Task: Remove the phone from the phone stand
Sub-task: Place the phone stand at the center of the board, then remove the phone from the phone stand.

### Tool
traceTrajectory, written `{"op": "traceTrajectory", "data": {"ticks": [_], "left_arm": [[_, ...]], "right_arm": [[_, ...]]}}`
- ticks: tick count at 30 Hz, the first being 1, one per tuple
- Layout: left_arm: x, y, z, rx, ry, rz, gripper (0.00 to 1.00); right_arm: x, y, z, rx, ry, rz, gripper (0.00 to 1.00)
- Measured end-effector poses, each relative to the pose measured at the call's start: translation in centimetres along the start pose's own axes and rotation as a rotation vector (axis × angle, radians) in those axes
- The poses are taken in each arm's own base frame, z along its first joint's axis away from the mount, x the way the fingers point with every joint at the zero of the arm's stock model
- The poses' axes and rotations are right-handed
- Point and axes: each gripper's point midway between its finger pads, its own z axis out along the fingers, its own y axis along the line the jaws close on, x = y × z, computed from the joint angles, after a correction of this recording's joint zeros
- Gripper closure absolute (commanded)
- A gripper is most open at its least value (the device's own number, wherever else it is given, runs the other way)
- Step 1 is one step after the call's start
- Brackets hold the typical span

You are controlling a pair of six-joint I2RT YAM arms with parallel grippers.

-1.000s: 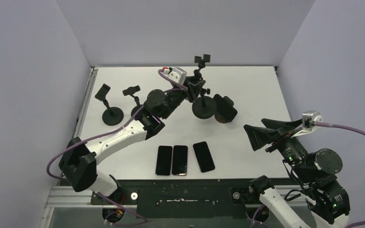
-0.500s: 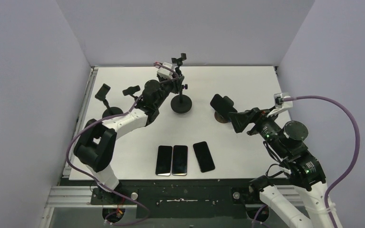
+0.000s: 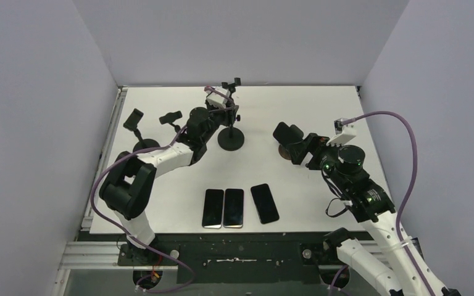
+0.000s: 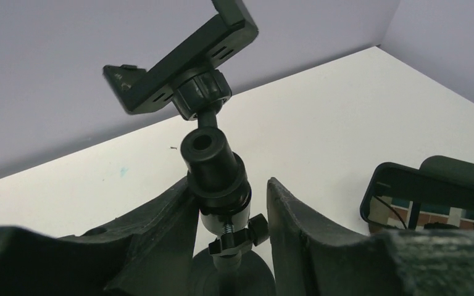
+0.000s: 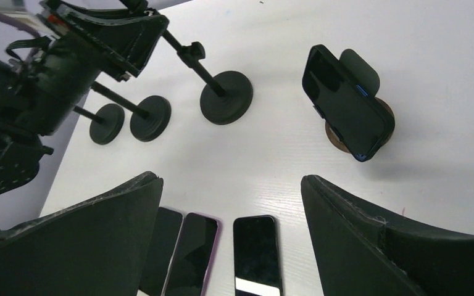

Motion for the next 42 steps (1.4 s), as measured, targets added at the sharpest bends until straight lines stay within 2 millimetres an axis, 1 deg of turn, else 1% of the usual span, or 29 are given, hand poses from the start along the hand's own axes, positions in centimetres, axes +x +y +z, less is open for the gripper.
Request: {"op": "traceTrajectory", "data": {"ticks": [2, 4, 9, 10, 12, 16, 17, 19, 22, 23, 25, 27, 30, 31, 34, 38, 42], "left_arm": [[-0.1, 0.0, -0.3, 0.000, -0.008, 0.002, 0.48], [-0.8, 0.1, -0.8, -0.004, -0.031, 0.000, 0.43], [-3.1, 0.1, -2.2, -0.003, -0.087, -0.003, 0.24], [-3.8, 0.1, -2.5, -0.005, -0.102, -0.007, 0.19], [-4.9, 0.2, -3.4, -0.016, -0.125, -0.015, 0.04], [-6.4, 0.6, -6.3, -0.042, -0.161, -0.062, 0.03], [-6.8, 0.7, -7.1, -0.046, -0.170, -0.075, 0.02], [-7.8, 0.9, -9.3, -0.063, -0.197, -0.116, 0.02], [-9.9, 0.9, -12.8, -0.075, -0.251, -0.188, 0.03], [-10.6, 0.9, -14.0, -0.077, -0.268, -0.207, 0.03], [-11.9, 0.7, -16.1, -0.073, -0.305, -0.243, 0.03], [-12.7, 0.6, -18.2, -0.068, -0.330, -0.268, 0.02], [-12.6, 0.7, -20.5, -0.068, -0.331, -0.283, 0.03], [-12.3, 0.7, -21.4, -0.069, -0.322, -0.280, 0.03], [-11.2, 0.6, -23.0, -0.060, -0.293, -0.251, 0.04], [-9.2, 0.5, -24.3, -0.049, -0.234, -0.198, 0.04], [-6.7, 0.4, -25.0, -0.043, -0.185, -0.175, 0.04]], "right_arm": [[0.7, -0.8, 0.7, 0.026, 0.004, 0.007, 0.13], [1.2, -1.5, 1.2, 0.055, 0.010, 0.010, 0.13], [1.2, -2.4, 2.2, 0.103, -0.005, 0.011, 0.12], [1.0, -2.6, 2.3, 0.112, -0.012, 0.012, 0.13], [0.9, -3.2, 2.7, 0.137, -0.029, 0.012, 0.13], [1.0, -5.4, 3.9, 0.193, -0.045, 0.030, 0.14], [1.4, -6.4, 4.3, 0.213, -0.044, 0.043, 0.14], [2.3, -8.7, 4.9, 0.254, -0.038, 0.082, 0.15], [3.8, -11.4, 5.5, 0.295, -0.027, 0.135, 0.16], [4.2, -12.0, 5.7, 0.304, -0.022, 0.147, 0.16], [4.6, -12.7, 6.2, 0.307, -0.011, 0.157, 0.17], [4.6, -12.8, 7.1, 0.292, -0.008, 0.158, 0.18], [4.9, -13.1, 8.3, 0.273, 0.007, 0.157, 0.20], [5.3, -13.5, 8.7, 0.274, 0.025, 0.154, 0.21], [6.4, -14.4, 9.4, 0.287, 0.074, 0.144, 0.22], [7.1, -15.0, 10.1, 0.280, 0.115, 0.121, 0.26], [7.3, -15.2, 10.9, 0.248, 0.135, 0.098, 0.34]]}}
